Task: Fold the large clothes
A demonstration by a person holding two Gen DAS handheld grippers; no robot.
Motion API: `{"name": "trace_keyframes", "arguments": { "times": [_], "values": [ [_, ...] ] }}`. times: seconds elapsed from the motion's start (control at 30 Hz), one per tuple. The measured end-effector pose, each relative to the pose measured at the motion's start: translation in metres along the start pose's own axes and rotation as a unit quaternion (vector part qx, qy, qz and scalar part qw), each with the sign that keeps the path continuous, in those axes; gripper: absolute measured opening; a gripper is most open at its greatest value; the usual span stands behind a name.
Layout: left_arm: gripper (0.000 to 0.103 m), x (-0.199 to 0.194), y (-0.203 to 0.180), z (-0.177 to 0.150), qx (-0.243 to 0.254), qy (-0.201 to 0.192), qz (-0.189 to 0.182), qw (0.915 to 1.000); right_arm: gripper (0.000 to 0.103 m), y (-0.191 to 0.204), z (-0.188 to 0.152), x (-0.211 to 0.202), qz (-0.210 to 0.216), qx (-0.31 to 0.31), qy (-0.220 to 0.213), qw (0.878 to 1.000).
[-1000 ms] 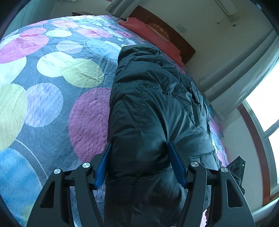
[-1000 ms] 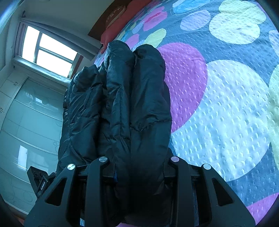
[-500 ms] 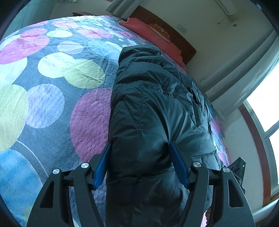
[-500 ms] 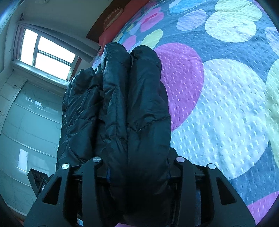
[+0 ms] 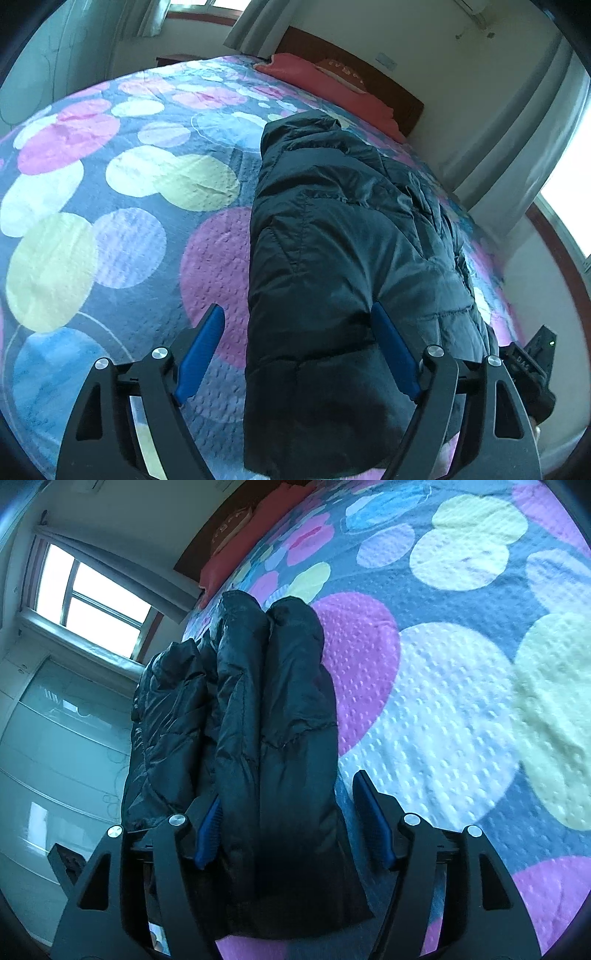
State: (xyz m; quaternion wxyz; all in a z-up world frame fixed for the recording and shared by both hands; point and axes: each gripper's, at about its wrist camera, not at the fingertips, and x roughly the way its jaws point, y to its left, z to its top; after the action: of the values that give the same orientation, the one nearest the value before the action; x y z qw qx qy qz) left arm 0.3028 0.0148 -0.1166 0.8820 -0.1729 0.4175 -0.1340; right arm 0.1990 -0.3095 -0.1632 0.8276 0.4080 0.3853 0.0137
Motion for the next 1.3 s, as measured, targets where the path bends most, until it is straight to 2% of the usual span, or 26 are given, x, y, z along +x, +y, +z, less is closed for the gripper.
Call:
{"name": "trace_keyframes", "arguments": {
  "times": [0.27, 0.43, 0.53, 0.7, 0.77, 0.83, 1.0, 1.3],
  "values": [
    [0.080, -0.019, -0.014, -0.012, 0.046, -0.018, 0.055, 0.9973, 0.066, 0.009, -0.011, -0.023, -0.052, -0.029, -0.025, 0.998],
    [0.080, -0.025, -0.013, -0.021, 0.042, -0.019, 0.067, 0.9967, 0.066, 0.010, -0.019, -0.036, -0.070, -0.039, -0.037, 0.996],
    [0.080, -0.030, -0.011, -0.024, 0.037, -0.019, 0.073, 0.9965, 0.066, 0.014, -0.024, -0.044, -0.097, -0.052, -0.046, 0.993],
    [0.080, -0.047, -0.014, -0.035, 0.039, -0.024, 0.099, 0.9941, 0.066, 0.030, -0.039, -0.064, -0.153, -0.099, -0.072, 0.981],
    [0.080, -0.056, -0.017, -0.039, 0.040, -0.033, 0.110, 0.9926, 0.074, 0.041, -0.047, -0.071, -0.169, -0.125, -0.083, 0.974],
    [0.080, -0.066, -0.022, -0.042, 0.049, -0.044, 0.126, 0.9898, 0.075, 0.056, -0.058, -0.078, -0.184, -0.155, -0.101, 0.965],
    [0.081, -0.093, -0.039, -0.046, 0.080, -0.074, 0.149, 0.9828, 0.080, 0.094, -0.076, -0.090, -0.194, -0.213, -0.127, 0.949],
    [0.083, -0.141, -0.059, -0.045, 0.090, -0.124, 0.152, 0.9764, 0.086, 0.149, -0.103, -0.119, -0.182, -0.281, -0.169, 0.927]
  ]
}}
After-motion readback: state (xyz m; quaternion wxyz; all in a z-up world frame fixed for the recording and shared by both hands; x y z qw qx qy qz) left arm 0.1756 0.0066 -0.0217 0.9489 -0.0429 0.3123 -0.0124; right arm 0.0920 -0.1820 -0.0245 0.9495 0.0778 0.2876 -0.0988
